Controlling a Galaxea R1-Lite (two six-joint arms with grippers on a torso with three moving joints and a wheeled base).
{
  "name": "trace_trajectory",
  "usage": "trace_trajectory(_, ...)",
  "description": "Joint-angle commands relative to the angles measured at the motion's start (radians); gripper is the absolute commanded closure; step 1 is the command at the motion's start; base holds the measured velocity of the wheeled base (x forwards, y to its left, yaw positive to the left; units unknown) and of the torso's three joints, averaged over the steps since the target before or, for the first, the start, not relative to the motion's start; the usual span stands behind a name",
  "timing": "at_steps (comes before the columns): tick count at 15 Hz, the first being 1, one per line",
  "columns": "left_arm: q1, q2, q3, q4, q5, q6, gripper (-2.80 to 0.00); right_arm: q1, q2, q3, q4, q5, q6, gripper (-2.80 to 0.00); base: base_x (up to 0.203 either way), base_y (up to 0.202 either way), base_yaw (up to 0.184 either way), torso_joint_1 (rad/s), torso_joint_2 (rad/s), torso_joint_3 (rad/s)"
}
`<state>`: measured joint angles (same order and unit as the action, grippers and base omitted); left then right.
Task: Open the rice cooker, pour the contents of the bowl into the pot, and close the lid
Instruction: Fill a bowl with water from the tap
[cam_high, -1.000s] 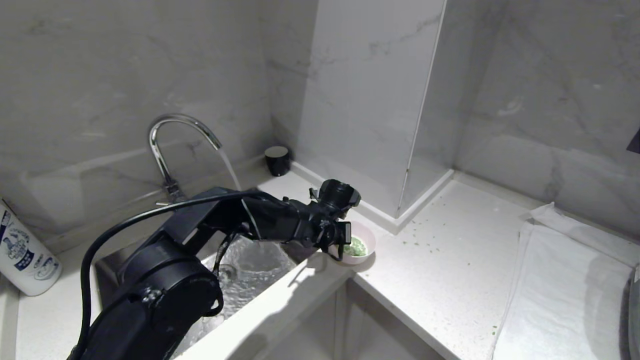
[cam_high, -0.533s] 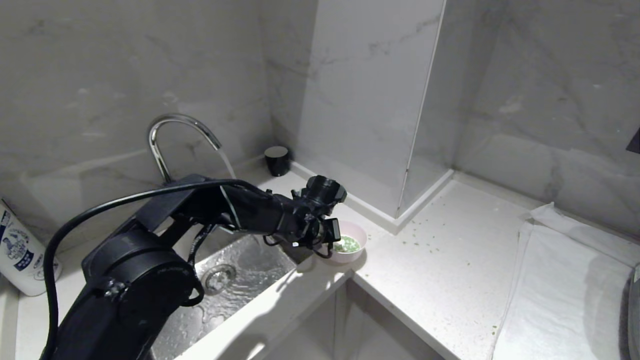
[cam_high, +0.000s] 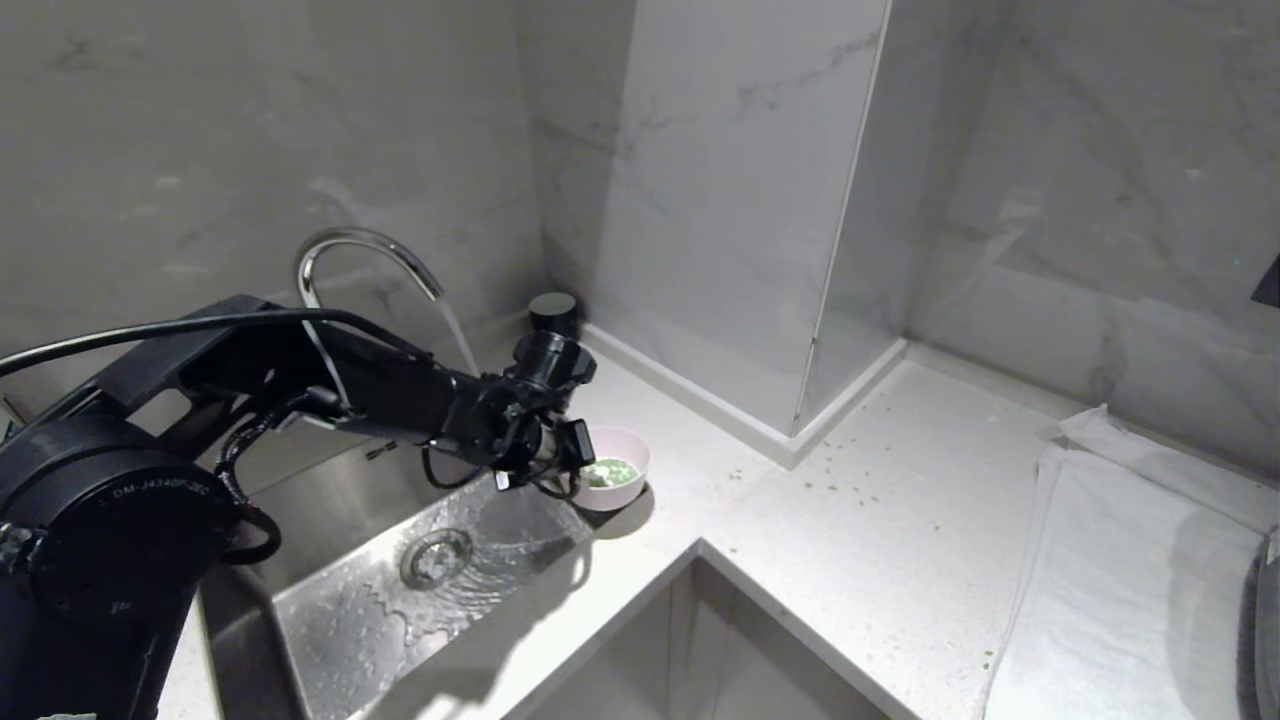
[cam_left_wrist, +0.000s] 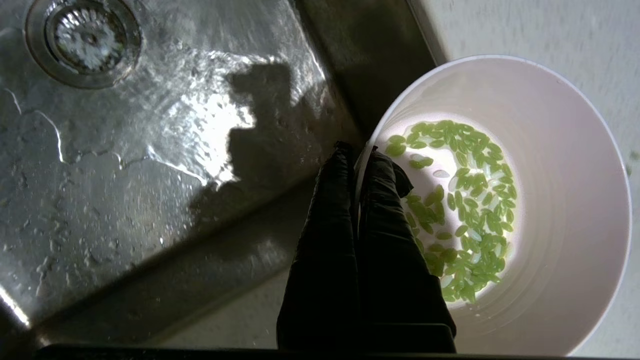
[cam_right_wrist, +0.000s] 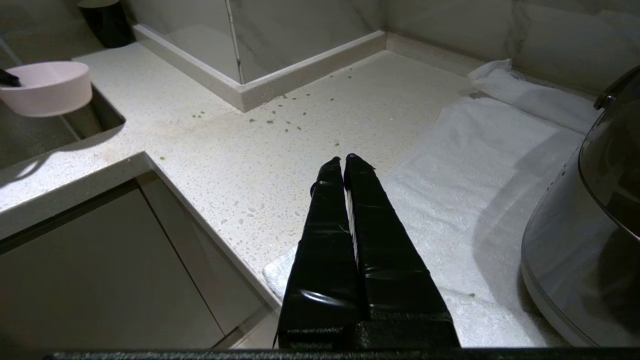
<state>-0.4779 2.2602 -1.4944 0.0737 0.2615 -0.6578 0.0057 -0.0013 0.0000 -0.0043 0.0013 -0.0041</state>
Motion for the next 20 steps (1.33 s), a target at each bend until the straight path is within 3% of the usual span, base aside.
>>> trace_trajectory(1, 0.087, -0.021, 0.022, -0.054, -0.002, -0.005, 0.0, 0.0, 0.001, 0.002, 0.0, 0.0, 0.0, 0.0, 0.0, 0.0, 0.0, 0.0, 0.0, 0.0)
trace_trajectory(8, 0.234, 0.031, 0.024, -0.122, -0.008, 0.02, 0.0, 0.0, 0.001, 0.002, 0.0, 0.0, 0.0, 0.0, 0.0, 0.0, 0.0, 0.0, 0.0, 0.0)
trace_trajectory(14, 0.31, 0.024, 0.042, -0.172, -0.066, 0.075, 0.0, 0.0, 0.001, 0.002, 0.0, 0.0, 0.0, 0.0, 0.0, 0.0, 0.0, 0.0, 0.0, 0.0)
trace_trajectory(17, 0.344, 0.067, 0.036, -0.245, -0.068, 0.142, 0.0, 0.0, 0.001, 0.002, 0.0, 0.0, 0.0, 0.0, 0.0, 0.0, 0.0, 0.0, 0.0, 0.0)
trace_trajectory(20, 0.366, 0.119, -0.014, -0.27, -0.074, 0.15, 0.0, 0.0, 0.001, 0.002, 0.0, 0.0, 0.0, 0.0, 0.0, 0.0, 0.0, 0.0, 0.0, 0.0)
